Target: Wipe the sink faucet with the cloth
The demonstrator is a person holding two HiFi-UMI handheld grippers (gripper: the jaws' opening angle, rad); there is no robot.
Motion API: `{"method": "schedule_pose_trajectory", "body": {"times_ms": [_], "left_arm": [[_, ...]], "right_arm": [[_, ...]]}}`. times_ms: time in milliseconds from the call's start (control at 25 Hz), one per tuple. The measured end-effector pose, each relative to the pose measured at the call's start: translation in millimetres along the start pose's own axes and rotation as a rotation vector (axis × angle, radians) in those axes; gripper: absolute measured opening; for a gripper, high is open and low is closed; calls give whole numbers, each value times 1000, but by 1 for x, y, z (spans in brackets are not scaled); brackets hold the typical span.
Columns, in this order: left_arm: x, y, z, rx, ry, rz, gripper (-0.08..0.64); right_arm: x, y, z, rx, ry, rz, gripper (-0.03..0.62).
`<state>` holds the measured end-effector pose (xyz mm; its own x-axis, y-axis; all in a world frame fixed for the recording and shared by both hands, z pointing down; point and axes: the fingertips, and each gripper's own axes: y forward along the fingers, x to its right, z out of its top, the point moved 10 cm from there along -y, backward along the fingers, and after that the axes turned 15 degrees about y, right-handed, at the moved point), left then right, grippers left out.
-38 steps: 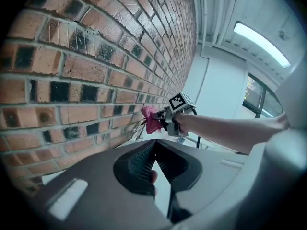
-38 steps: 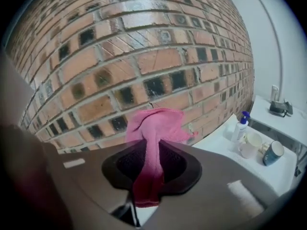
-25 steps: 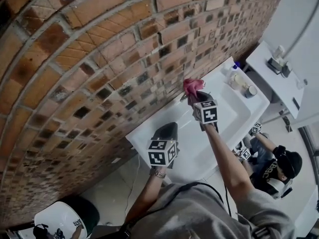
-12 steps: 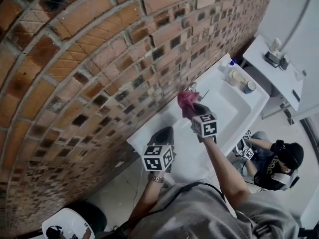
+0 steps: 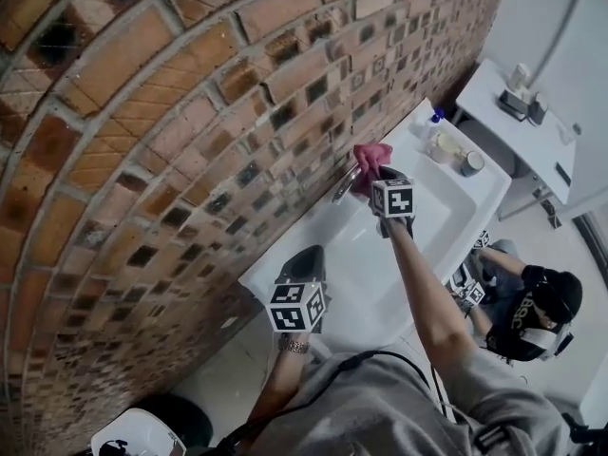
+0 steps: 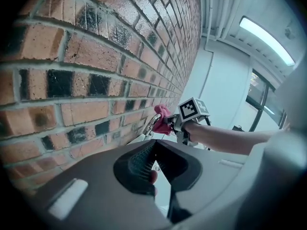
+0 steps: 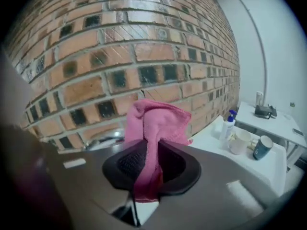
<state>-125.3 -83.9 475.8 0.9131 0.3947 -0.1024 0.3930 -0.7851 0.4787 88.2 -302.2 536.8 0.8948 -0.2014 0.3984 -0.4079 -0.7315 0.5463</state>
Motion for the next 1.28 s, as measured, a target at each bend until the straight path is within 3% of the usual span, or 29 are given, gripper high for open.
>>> {"method": "schedule_pose_trajectory", "body": {"times_ms": [200,480,560,640,720,800,880,1080,1280], "left_arm": [[-6,6,-3,-15,-16,-2,18],[-7,10,-1,-25,-12,-6,20],[-7,10,-2,-27,-14,-8,19],[-8,10,-3,-27,-19,-9,18],[-11,13,-5,-25,-25,-11,20],[-13,16,-6,-23,-29,-11,18],[-14,17,-7,-28,-30,-8,18],[-10,12,-10,-40,-27,-12,19],[-11,14,-10,-48,-30,-11,18]], "right_arm": [[8,39,-44,-123,8,-39,71],[1,73,-98,-382,-97,-7,71],[4,53,-99,-363,-79,-23,71],[4,21,-82,-245,-83,-42,71],[-2,-3,-56,-122,-123,-37,71],[-7,0,-33,-76,-190,-28,71],[-6,21,-27,-99,-250,-40,72],[11,65,-54,-208,-364,-122,74],[26,87,-102,-337,-299,-134,72]]}}
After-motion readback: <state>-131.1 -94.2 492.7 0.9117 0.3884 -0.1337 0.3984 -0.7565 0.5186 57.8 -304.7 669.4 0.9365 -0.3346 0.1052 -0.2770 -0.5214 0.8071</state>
